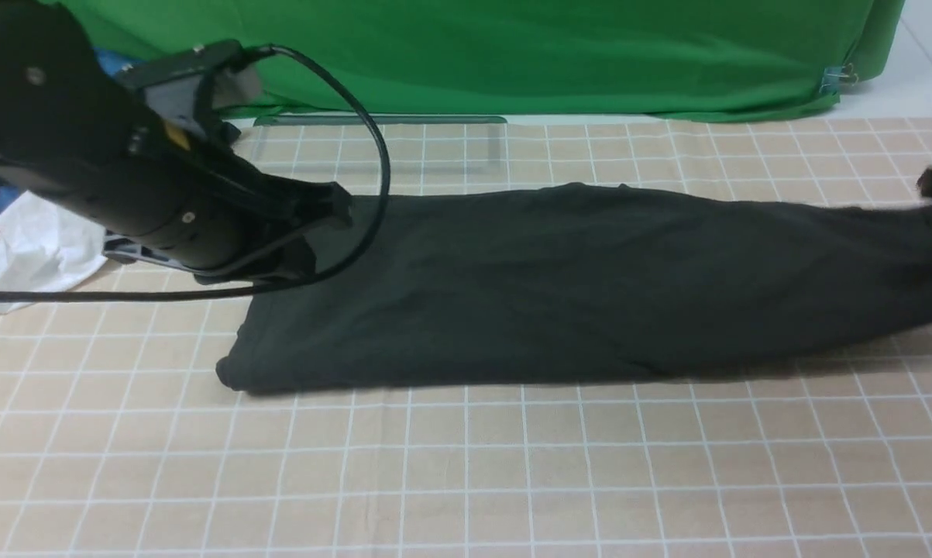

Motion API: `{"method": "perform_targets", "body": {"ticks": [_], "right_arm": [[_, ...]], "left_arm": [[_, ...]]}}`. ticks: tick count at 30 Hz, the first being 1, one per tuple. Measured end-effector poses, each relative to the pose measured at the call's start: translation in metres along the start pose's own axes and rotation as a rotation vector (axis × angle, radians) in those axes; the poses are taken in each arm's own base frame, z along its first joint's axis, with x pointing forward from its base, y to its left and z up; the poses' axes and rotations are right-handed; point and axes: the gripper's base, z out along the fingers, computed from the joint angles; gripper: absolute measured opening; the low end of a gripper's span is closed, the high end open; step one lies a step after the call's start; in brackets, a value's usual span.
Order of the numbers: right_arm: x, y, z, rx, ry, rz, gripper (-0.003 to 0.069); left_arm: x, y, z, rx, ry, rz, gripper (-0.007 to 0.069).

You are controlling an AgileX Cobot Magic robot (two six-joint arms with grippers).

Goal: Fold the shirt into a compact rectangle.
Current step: 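Fold the right end of the dark garment over onto its left end with the right gripper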

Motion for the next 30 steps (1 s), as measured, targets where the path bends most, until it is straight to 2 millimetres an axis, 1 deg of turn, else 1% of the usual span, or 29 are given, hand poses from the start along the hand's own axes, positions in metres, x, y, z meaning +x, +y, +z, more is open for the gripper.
{"method": "perform_targets", "body": {"ticks": [1,3,4,5,6,7,8,10,11,12,13,14,15,16,17,18,19,21,22,25,26,30], "right_arm": [[0.001,0.005,-0.010,-0.012,-0.023,-0.005,0.0103],[0.003,0.022,-0.035,-0.057,-0.082,-0.024,0.0103],[0.003,0.023,-0.037,-0.062,-0.086,-0.027,0.0103],[0.006,0.044,-0.054,-0.116,-0.125,-0.056,0.0103],[0.008,0.055,-0.061,-0.141,-0.142,-0.073,0.0103],[0.010,0.070,-0.069,-0.175,-0.158,-0.098,0.0103],[0.012,0.083,-0.075,-0.204,-0.170,-0.121,0.0103],[0.018,0.115,-0.087,-0.279,-0.193,-0.176,0.0103],[0.021,0.134,-0.093,-0.320,-0.201,-0.211,0.0103],[0.027,0.157,-0.099,-0.366,-0.209,-0.256,0.0103],[0.030,0.169,-0.103,-0.386,-0.219,-0.278,0.0103],[0.039,0.195,-0.108,-0.427,-0.230,-0.327,0.0103],[0.044,0.214,-0.114,-0.455,-0.255,-0.356,0.0103],[0.045,0.217,-0.115,-0.462,-0.257,-0.362,0.0103],[0.056,0.246,-0.121,-0.504,-0.279,-0.411,0.0103],[0.057,0.249,-0.122,-0.509,-0.280,-0.415,0.0103],[0.066,0.272,-0.124,-0.544,-0.292,-0.449,0.0103],[0.079,0.303,-0.123,-0.584,-0.295,-0.497,0.0103],[0.084,0.315,-0.121,-0.599,-0.292,-0.506,0.0103],[0.099,0.355,-0.106,-0.647,-0.284,-0.536,0.0103],[0.103,0.366,-0.100,-0.662,-0.282,-0.543,0.0103],[0.116,0.401,-0.078,-0.741,-0.257,-0.534,0.0103]], "left_arm": [[0.000,0.000,-0.003,0.002,-0.008,-0.001,0.0052],[0.001,-0.001,-0.013,0.010,-0.035,-0.005,0.0052],[0.001,-0.001,-0.013,0.010,-0.035,-0.007,0.0052],[0.001,-0.001,-0.018,0.008,-0.051,-0.004,0.0052],[0.001,0.000,-0.020,0.003,-0.058,-0.005,0.0052],[0.001,0.000,-0.021,-0.002,-0.062,-0.010,0.0052],[0.001,0.001,-0.022,-0.008,-0.066,-0.014,0.0052],[0.002,0.002,-0.022,-0.024,-0.065,-0.012,0.0052],[0.002,0.003,-0.022,-0.035,-0.062,-0.015,0.0052],[0.002,0.005,-0.022,-0.051,-0.059,-0.017,0.0052],[0.002,0.006,-0.022,-0.060,-0.057,-0.025,0.0052],[0.002,0.009,-0.023,-0.082,-0.058,-0.041,0.0052],[0.002,0.012,-0.024,-0.095,-0.057,-0.057,0.0052],[0.002,0.012,-0.025,-0.097,-0.057,-0.061,0.0052],[0.002,0.019,-0.027,-0.116,-0.059,-0.091,0.0052],[0.002,0.020,-0.027,-0.118,-0.060,-0.094,0.0052],[0.001,0.026,-0.030,-0.130,-0.066,-0.116,0.0052],[0.000,0.037,-0.035,-0.153,-0.073,-0.159,0.0052],[0.000,0.043,-0.037,-0.166,-0.077,-0.181,0.0052],[-0.001,0.060,-0.045,-0.197,-0.086,-0.243,0.0052],[-0.001,0.062,-0.046,-0.197,-0.086,-0.252,0.0052],[-0.001,0.066,-0.051,-0.172,-0.095,-0.279,0.0052]]}}
